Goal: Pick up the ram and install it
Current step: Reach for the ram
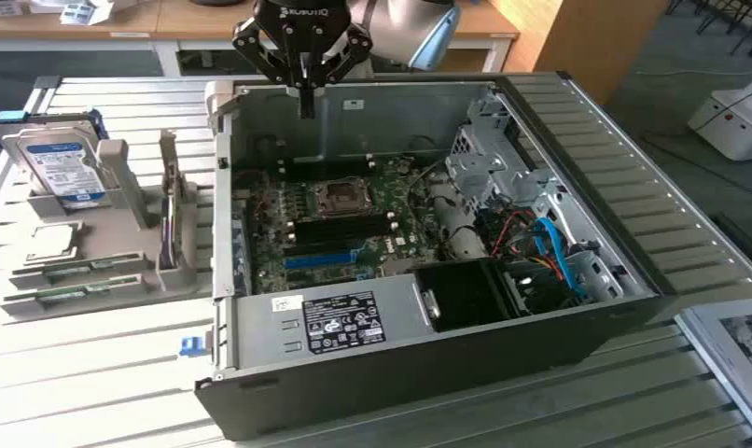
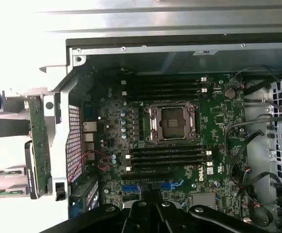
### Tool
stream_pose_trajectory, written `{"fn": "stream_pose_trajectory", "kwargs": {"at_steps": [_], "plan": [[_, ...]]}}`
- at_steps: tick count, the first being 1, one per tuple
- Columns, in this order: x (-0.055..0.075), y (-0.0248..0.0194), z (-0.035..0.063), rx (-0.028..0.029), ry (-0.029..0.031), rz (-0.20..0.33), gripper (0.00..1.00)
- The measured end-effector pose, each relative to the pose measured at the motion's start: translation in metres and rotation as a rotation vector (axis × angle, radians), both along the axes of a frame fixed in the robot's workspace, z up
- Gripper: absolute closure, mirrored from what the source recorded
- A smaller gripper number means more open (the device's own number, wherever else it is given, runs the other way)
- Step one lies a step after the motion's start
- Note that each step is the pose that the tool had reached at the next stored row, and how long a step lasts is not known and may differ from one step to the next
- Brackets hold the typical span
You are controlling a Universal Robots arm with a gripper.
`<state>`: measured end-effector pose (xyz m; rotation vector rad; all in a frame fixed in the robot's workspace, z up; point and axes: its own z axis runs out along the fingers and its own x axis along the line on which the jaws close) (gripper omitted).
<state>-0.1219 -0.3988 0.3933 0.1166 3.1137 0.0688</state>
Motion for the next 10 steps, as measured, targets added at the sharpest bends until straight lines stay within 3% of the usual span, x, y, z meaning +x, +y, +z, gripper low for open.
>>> {"fn": "stream_pose_trajectory", "kwargs": {"at_steps": [10], "plan": [[-0.0005, 0.0000, -0.0001, 0.0001, -0.0001, 0.000, 0.90]]}}
